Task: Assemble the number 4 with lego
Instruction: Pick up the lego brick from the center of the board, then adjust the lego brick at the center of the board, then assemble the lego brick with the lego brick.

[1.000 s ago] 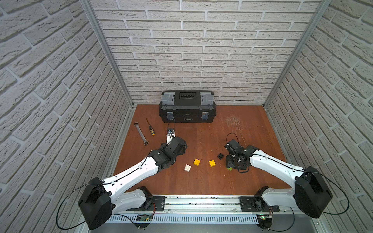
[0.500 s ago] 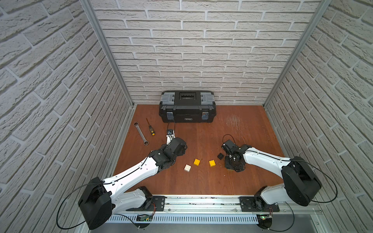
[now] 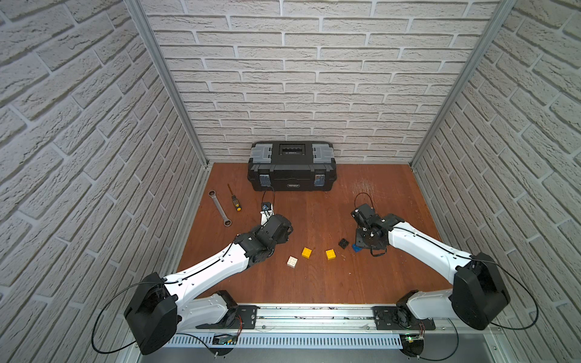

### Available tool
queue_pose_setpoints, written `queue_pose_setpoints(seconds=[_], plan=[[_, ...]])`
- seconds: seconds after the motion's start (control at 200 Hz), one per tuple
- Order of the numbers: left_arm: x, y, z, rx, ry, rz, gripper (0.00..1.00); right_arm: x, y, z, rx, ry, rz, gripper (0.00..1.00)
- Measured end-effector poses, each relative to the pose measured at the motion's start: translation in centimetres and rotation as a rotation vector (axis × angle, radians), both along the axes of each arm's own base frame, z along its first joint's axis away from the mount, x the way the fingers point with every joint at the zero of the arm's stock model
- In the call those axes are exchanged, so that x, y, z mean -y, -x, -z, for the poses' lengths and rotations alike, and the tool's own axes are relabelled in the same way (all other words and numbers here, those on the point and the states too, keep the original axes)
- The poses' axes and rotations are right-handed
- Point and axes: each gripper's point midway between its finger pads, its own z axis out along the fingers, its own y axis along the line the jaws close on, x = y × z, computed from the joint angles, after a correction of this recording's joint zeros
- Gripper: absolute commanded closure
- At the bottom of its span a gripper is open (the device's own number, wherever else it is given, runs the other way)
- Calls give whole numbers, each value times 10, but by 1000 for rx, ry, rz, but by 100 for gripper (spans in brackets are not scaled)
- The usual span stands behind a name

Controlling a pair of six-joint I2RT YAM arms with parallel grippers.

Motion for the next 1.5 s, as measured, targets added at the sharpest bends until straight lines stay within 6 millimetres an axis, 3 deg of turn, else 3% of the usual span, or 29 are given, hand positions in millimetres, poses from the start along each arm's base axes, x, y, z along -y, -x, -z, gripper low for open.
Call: queue_pose_setpoints(seconds=[0.195, 0.535, 0.725, 1.06, 1.265, 1.495], plan=[[3, 2, 2, -13, 16, 7, 34, 17, -15, 28, -107, 49, -2, 92], [6, 3, 7, -33, 22, 11, 35, -8, 2, 42, -166, 33, -115, 92], [6, 3, 11, -46, 13, 13, 36, -21, 17, 37, -173, 24, -147, 92], [7, 4, 18, -65, 5, 14, 37, -50, 26, 5, -105, -25, -254, 91], [9, 4, 24, -85, -3, 17, 38, -61, 25, 14, -127, -57, -304, 92], [10, 4, 24, -90, -3, 19, 38, -59, 26, 27, -148, -42, -327, 92]])
